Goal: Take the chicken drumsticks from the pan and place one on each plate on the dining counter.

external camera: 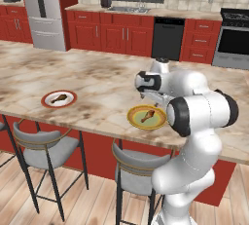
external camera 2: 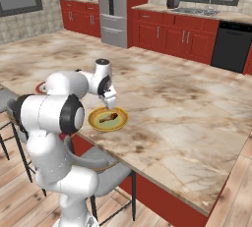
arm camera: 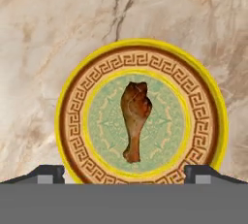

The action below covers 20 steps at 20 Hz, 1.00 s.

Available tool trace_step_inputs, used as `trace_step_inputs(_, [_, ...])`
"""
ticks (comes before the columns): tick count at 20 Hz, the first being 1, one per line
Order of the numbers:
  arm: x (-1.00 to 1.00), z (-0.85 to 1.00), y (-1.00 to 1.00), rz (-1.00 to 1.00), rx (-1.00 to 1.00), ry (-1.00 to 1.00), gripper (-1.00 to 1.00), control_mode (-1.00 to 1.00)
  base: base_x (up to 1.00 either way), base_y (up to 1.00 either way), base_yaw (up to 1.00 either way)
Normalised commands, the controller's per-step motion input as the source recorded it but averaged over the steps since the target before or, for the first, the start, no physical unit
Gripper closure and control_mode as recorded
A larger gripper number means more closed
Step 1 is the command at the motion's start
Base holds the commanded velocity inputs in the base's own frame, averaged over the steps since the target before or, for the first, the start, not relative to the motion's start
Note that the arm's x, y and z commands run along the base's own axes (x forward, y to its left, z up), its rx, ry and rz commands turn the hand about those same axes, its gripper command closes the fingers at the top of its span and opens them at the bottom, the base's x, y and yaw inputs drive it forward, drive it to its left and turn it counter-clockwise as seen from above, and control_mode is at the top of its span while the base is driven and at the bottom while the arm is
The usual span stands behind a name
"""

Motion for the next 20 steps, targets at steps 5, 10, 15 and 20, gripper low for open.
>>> trace_step_inputs(5, [-1.0, 0.99, -0.2, 0.13, 0.0, -0.16, -1.0, -1.0, 0.0, 0.0, 0.0])
trace_step_inputs(10, [-1.0, 0.53, -0.27, 0.08, 0.0, -0.07, -1.0, -1.0, 0.0, 0.0, 0.0])
trace_step_inputs(15, [-1.0, 0.02, -0.25, 0.0, 0.0, -0.03, -1.0, -1.0, 0.0, 0.0, 0.0])
trace_step_inputs(20, [-1.0, -0.29, -0.16, 0.0, 0.0, -0.05, -1.0, -1.0, 0.0, 0.0, 0.0])
